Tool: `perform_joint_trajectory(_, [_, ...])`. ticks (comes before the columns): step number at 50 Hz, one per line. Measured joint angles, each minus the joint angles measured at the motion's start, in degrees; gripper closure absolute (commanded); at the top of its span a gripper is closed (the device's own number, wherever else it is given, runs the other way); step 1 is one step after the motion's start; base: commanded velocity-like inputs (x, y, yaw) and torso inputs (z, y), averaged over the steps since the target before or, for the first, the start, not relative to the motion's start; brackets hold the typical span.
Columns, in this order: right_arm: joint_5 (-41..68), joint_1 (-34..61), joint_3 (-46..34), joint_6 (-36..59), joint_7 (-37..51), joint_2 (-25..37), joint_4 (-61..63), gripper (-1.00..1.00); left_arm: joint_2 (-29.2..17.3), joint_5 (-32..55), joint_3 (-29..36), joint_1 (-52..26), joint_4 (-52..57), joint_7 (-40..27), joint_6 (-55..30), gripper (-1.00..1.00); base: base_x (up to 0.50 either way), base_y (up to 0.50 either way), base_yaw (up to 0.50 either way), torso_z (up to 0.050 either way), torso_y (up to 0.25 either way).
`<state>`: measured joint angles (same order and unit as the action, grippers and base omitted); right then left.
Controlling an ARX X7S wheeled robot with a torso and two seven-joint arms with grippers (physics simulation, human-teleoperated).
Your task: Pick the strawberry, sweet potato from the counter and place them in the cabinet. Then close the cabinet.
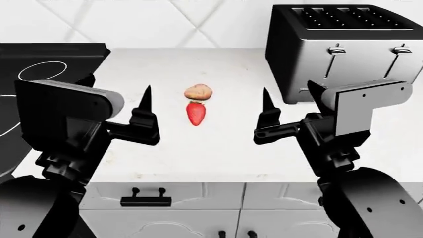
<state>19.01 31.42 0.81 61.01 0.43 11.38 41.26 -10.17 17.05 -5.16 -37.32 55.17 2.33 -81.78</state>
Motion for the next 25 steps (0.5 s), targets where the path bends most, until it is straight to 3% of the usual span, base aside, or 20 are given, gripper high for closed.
perform_joint_trajectory(13, [2.3,2.9,1.4,4.1,-0.1,0.7,2.5,-1.00,-0.7,2.1,-0.9,-2.8,2.5,-0.2,-4.0,-1.00,0.28,0.45,0.00,0.050,0.000])
perform_joint_trajectory(19, [4.1,4.4,2.9,6.4,-0.3,0.3,3.5,-1.00,-1.4,4.8,-1.9,-4.5,3.2,-1.8,-5.8,-1.00,0.05,0.02,0.00,0.050,0.000])
perform_joint_trajectory(25, [5.4,5.7,4.4,8.1,-0.5,0.2,4.3,-1.00,-3.0,12.9,-3.6,-6.1,3.1,-7.1,-6.9,-1.00,0.00,0.00,0.00,0.050,0.000])
